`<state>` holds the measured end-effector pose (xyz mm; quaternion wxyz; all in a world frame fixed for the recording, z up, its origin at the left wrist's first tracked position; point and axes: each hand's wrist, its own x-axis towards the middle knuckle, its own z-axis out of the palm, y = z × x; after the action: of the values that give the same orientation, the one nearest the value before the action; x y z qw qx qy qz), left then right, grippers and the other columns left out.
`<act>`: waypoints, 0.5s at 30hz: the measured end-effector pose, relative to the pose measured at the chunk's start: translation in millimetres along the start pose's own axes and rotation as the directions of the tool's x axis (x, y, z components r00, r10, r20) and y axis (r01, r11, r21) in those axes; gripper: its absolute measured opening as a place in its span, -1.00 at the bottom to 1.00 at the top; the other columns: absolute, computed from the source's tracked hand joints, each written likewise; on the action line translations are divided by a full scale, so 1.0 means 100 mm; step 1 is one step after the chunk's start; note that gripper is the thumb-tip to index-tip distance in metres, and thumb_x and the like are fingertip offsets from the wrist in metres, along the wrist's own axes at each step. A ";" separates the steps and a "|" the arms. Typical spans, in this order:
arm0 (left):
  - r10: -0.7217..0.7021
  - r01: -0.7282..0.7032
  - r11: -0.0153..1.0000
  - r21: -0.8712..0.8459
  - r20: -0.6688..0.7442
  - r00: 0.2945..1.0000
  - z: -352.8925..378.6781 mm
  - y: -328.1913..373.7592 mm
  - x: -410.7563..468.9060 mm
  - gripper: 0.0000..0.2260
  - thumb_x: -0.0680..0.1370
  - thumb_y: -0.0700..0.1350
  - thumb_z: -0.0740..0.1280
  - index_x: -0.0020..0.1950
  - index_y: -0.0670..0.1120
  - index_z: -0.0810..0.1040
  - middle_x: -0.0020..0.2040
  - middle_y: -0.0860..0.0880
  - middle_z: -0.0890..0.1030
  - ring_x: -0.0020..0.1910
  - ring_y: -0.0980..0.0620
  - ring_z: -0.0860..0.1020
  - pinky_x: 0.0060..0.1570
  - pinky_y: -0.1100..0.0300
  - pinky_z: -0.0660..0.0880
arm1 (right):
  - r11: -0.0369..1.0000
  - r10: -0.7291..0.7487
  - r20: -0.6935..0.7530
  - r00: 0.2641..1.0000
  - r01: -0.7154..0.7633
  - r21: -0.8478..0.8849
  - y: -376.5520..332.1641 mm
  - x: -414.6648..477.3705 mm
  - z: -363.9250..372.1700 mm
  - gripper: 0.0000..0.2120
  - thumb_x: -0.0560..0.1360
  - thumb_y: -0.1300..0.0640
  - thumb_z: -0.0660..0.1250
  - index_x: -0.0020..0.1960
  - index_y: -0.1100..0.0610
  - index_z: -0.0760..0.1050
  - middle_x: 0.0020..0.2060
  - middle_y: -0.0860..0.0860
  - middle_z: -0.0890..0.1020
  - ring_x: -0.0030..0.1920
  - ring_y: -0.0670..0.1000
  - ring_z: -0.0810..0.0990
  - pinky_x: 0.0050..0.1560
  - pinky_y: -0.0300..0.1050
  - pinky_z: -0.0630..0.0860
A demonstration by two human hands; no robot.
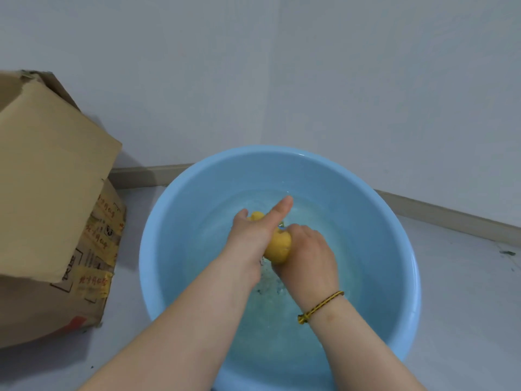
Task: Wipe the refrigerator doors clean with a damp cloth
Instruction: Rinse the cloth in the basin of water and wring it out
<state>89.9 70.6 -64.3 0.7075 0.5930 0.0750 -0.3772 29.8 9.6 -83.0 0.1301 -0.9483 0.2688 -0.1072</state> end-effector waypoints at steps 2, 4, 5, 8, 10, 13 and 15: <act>0.030 -0.038 0.997 -0.071 -0.112 0.993 0.00 0.01 0.04 -0.40 0.39 0.00 0.43 0.37 -0.04 0.31 0.23 -0.03 0.45 -0.01 0.01 0.51 0.10 0.10 0.41 | 0.997 -0.082 -0.080 0.993 0.083 0.009 -0.09 -0.04 0.05 -0.70 0.17 0.23 0.49 -0.17 0.19 0.45 -0.22 0.05 0.58 -0.19 0.08 0.59 -0.33 -0.23 0.23; 0.087 -0.098 0.990 -0.099 -0.106 0.990 -0.05 0.01 0.09 -0.80 0.42 -0.15 0.42 0.02 -0.04 0.53 -0.03 -0.07 0.57 -0.23 0.05 0.53 -0.14 0.17 0.46 | 0.977 0.032 0.071 0.997 -0.047 0.209 -0.15 -0.07 0.00 -0.75 0.40 0.20 0.34 0.03 0.20 0.38 -0.03 0.05 0.54 -0.03 0.08 0.55 -0.28 -0.24 0.15; 0.132 -0.141 0.983 -0.116 -0.084 0.988 -0.05 0.01 0.08 -0.90 0.43 -0.21 0.39 -0.11 -0.04 0.54 -0.13 -0.08 0.59 -0.28 0.06 0.53 -0.20 0.21 0.48 | 0.940 0.098 0.174 0.980 -0.148 0.306 -0.13 -0.08 0.01 -0.73 0.43 0.19 0.31 0.09 0.18 0.34 -0.04 0.03 0.53 -0.03 0.08 0.53 -0.30 -0.26 0.15; 0.244 -0.244 0.956 -0.160 -0.016 0.970 -0.06 0.02 0.10 -0.90 0.46 -0.24 0.35 -0.24 -0.09 0.53 -0.36 -0.03 0.63 -0.41 0.10 0.57 -0.30 0.25 0.53 | 0.826 0.149 0.276 0.950 -0.273 0.493 -0.11 -0.02 0.05 -0.72 0.38 0.23 0.35 0.04 0.10 0.37 -0.27 -0.07 0.47 -0.19 0.00 0.47 -0.37 -0.22 0.27; 0.273 -0.260 0.948 -0.186 0.052 0.961 -0.06 0.04 0.09 -0.85 0.48 -0.22 0.31 -0.30 -0.14 0.49 -0.51 -0.01 0.60 -0.52 0.13 0.55 -0.43 0.33 0.52 | 0.841 0.081 0.368 0.926 -0.262 0.473 -0.12 0.03 0.03 -0.83 0.37 0.24 0.35 -0.25 0.09 0.35 -0.40 -0.08 0.42 -0.29 -0.02 0.45 -0.39 -0.27 0.34; 0.319 -0.295 0.939 -0.176 0.126 0.939 -0.10 0.06 0.10 -0.76 0.49 -0.20 0.28 -0.39 -0.17 0.44 -0.59 -0.01 0.53 -0.59 0.11 0.49 -0.50 0.37 0.46 | 0.762 -0.012 0.505 0.863 -0.319 0.564 -0.11 0.10 -0.02 -0.71 0.35 0.30 0.36 -0.40 0.07 0.31 -0.46 -0.04 0.44 -0.33 -0.02 0.46 -0.25 -0.18 0.42; 0.334 -0.307 0.938 -0.161 0.181 0.925 -0.11 0.10 0.09 -0.73 0.47 -0.15 0.27 -0.43 -0.16 0.44 -0.59 -0.01 0.51 -0.60 0.11 0.47 -0.50 0.38 0.44 | 0.637 -0.098 0.566 0.818 -0.385 0.668 -0.07 0.11 -0.02 -0.72 0.32 0.39 0.37 -0.40 0.12 0.34 -0.50 -0.01 0.43 -0.42 -0.03 0.43 -0.33 -0.18 0.40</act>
<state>105.9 77.2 -64.7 0.8006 0.5078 -0.0721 -0.3099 41.8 9.1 -77.5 0.5946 -0.7669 0.2274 0.0812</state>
